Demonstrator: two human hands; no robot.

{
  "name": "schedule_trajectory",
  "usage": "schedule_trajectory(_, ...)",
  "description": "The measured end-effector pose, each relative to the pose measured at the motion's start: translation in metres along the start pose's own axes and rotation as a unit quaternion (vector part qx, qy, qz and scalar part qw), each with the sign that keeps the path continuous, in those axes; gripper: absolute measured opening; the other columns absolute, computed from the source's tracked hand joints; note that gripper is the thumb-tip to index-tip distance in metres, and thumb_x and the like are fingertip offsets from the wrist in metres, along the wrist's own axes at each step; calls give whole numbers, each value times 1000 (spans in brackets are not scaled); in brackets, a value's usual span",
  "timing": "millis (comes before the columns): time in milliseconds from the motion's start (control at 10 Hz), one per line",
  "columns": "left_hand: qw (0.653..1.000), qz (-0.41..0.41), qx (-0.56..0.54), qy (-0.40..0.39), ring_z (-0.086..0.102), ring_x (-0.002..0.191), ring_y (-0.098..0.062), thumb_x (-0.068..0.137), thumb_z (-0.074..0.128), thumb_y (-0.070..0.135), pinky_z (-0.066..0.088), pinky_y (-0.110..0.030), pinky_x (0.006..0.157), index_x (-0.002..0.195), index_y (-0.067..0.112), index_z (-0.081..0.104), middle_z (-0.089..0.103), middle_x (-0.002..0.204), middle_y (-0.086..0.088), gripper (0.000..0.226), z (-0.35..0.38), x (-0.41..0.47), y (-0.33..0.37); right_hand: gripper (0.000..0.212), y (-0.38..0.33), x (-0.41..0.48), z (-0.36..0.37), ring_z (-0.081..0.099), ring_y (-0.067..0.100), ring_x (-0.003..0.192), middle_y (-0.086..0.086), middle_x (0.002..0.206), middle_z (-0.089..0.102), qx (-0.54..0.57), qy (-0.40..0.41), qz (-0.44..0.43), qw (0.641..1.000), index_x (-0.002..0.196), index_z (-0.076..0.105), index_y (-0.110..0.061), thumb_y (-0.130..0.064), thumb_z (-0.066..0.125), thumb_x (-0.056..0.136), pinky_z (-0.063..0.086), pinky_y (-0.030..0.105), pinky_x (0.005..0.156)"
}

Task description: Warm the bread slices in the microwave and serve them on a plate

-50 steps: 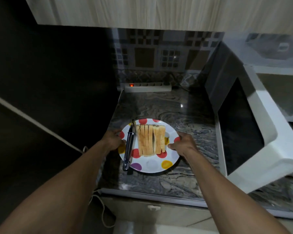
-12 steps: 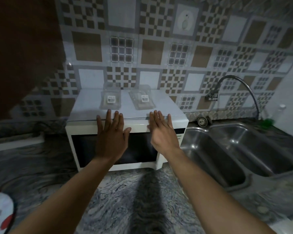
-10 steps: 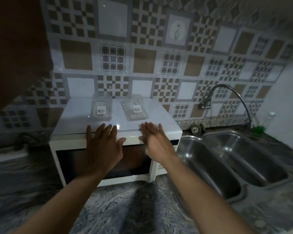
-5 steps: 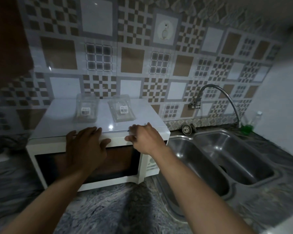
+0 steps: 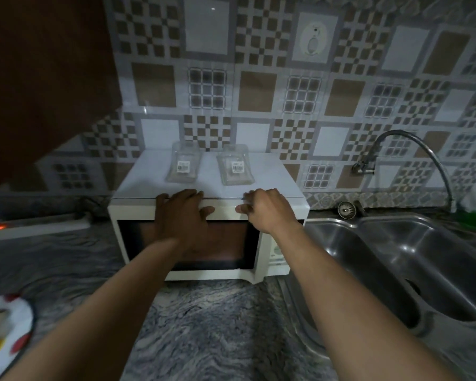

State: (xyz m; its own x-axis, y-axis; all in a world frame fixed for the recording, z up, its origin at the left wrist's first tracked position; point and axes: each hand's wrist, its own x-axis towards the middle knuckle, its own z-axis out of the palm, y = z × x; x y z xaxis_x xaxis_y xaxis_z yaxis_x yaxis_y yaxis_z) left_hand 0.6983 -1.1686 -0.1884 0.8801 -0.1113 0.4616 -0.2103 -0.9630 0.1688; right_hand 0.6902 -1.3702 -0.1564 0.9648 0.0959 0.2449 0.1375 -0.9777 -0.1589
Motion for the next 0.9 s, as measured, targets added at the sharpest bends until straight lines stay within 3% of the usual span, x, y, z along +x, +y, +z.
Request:
schedule_trajectory(100, 1000, 8, -3, -12, 54, 125, -22, 98, 49, 42, 29, -42, 110, 135, 19, 57, 56, 139, -2, 44, -4, 2, 1, 20, -1, 0, -1, 60, 30, 109, 10, 110, 69, -1, 10, 9, 1000, 108, 67, -12, -26, 57, 98, 38, 37, 104)
schedule_trajectory(400, 1000, 1, -19, -6, 55, 125, -19, 97, 52, 43, 32, -43, 111, 133, 21, 59, 57, 139, 1, 43, -3, 0, 0, 29, -3, -7, 2, 60, 31, 105, 11, 106, 70, 19, 25, 17, 999, 107, 66, -11, -36, 51, 103, 39, 39, 103)
schedule_trajectory(500, 1000, -2, -18, -11, 51, 129, -18, 99, 49, 43, 28, -41, 113, 136, 22, 56, 53, 143, 1, 44, -2, 0, 0, 23, -2, -10, 8, 61, 29, 104, 10, 106, 67, 1, 34, -10, 999, 106, 62, -10, -29, 50, 103, 32, 42, 110)
schedule_trajectory(600, 999, -7, -16, -30, 45, 134, -18, 101, 44, 44, 23, -43, 116, 141, 23, 50, 48, 148, 1, 46, -4, 0, 0, 28, 5, -13, 19, 61, 25, 113, 7, 120, 63, -24, 49, -40, 998, 125, 57, -11, -25, 52, 101, 21, 48, 120)
schedule_trajectory(700, 999, -1, 16, -36, 34, 142, -18, 103, 36, 44, 15, -47, 119, 145, 24, 44, 41, 153, 2, 47, 2, -4, 1, 53, 13, -20, 27, 38, 24, 141, 10, 149, 45, -52, 30, -55, 997, 148, 39, -9, -28, 52, 100, 15, 53, 121)
schedule_trajectory(800, 999, -13, 29, -18, 18, 149, -21, 103, 32, 44, 7, -48, 121, 146, 25, 41, 34, 157, 0, 48, 2, -10, 7, 63, 6, -34, 23, 23, 28, 149, 12, 157, 35, -38, 23, -50, 998, 153, 30, -7, -30, 54, 98, 15, 54, 121)
schedule_trajectory(900, 998, -7, -19, 62, 30, 143, -29, 101, 38, 42, 24, -48, 117, 142, 23, 47, 42, 150, -8, 46, 10, -57, 13, 50, 5, -49, 8, 36, 25, 142, 8, 147, 50, 51, 26, -24, 998, 144, 48, -12, -32, 54, 99, 19, 48, 121)
